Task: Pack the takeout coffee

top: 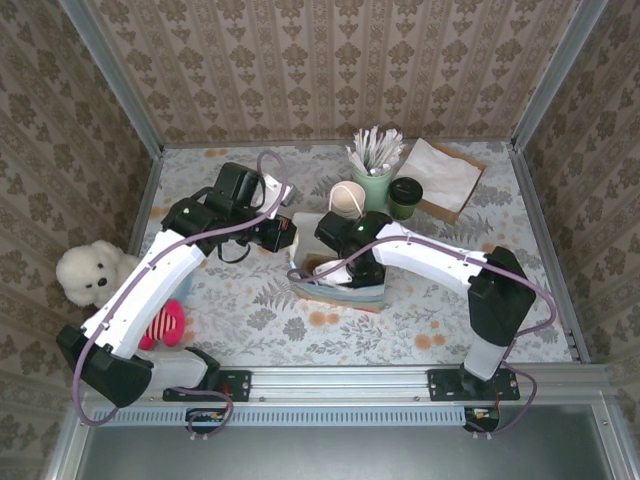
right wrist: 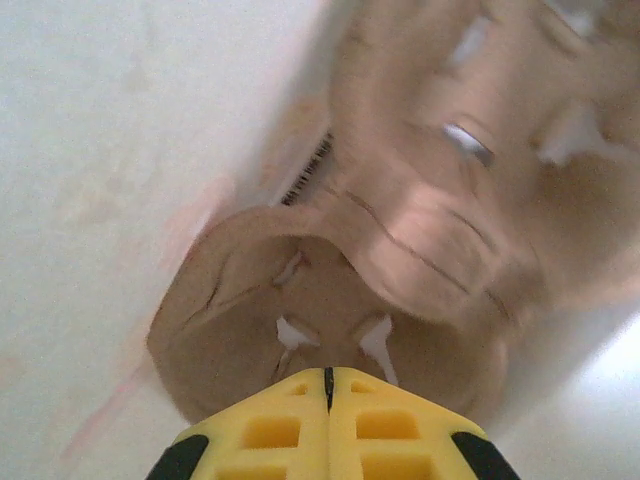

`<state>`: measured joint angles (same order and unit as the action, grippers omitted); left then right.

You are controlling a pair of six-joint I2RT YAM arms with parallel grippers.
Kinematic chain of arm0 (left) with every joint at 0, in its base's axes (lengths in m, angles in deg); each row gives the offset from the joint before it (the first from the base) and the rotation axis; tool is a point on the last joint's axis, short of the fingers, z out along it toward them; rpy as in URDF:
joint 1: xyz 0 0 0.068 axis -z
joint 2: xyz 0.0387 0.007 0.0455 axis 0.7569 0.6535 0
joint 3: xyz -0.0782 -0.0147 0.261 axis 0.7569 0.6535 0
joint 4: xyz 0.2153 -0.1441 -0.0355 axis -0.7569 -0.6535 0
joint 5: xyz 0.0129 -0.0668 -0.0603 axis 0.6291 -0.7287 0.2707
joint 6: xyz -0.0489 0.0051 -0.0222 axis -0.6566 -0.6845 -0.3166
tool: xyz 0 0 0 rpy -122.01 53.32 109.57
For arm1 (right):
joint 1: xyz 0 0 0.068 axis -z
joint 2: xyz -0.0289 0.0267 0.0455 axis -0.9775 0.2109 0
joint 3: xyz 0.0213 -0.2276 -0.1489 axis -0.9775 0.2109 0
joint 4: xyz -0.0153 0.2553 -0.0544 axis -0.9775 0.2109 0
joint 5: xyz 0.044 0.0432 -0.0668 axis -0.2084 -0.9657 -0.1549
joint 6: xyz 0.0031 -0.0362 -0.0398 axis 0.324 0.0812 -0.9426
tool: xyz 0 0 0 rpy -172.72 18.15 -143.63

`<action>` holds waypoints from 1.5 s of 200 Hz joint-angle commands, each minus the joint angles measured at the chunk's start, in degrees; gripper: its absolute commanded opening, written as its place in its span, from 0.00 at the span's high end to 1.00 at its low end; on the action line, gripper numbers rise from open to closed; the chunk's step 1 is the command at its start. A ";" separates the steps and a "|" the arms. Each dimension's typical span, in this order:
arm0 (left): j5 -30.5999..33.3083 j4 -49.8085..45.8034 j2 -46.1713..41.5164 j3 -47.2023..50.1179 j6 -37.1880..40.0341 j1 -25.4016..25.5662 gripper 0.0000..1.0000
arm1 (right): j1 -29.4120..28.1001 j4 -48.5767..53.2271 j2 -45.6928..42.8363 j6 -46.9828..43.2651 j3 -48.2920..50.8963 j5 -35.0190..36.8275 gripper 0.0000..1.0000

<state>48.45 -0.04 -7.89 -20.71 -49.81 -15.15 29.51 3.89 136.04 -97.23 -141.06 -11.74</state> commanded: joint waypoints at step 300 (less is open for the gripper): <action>-7.07 -1.12 1.35 -2.06 -9.23 -2.93 0.99 | -2.04 -13.31 -2.00 -8.96 3.85 2.06 1.00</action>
<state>43.03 -2.14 -6.12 -22.43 -58.07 -17.47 28.70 -9.29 137.81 -105.58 -137.10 -7.96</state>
